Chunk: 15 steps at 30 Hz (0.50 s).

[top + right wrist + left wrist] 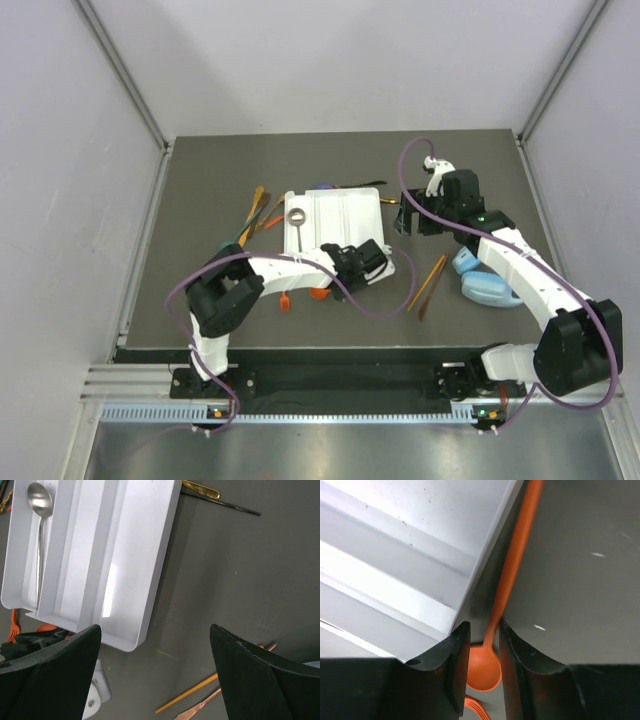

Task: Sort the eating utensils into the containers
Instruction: Move the storage box to the center of the board.

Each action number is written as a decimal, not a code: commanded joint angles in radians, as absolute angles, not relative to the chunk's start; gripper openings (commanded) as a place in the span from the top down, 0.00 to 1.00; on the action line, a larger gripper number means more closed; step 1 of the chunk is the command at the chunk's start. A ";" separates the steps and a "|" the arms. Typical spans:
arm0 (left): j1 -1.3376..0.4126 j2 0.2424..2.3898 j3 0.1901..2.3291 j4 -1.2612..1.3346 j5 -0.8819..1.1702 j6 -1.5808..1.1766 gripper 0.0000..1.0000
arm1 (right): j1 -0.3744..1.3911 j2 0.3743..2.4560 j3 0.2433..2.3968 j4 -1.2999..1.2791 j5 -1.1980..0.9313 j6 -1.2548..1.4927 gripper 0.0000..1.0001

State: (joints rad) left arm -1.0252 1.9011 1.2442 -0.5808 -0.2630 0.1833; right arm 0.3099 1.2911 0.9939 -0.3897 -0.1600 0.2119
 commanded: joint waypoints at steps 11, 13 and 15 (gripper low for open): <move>-0.942 1.768 1.187 -0.549 -0.097 0.157 0.57 | 0.296 1.215 0.968 -0.339 -0.201 0.210 0.10; -0.942 1.729 1.181 -0.554 -0.062 0.140 0.56 | 0.296 1.226 0.966 -0.337 -0.215 0.210 0.10; -0.942 1.665 1.181 -0.554 -0.014 0.130 0.56 | 0.298 1.229 0.968 -0.336 -0.245 0.201 0.10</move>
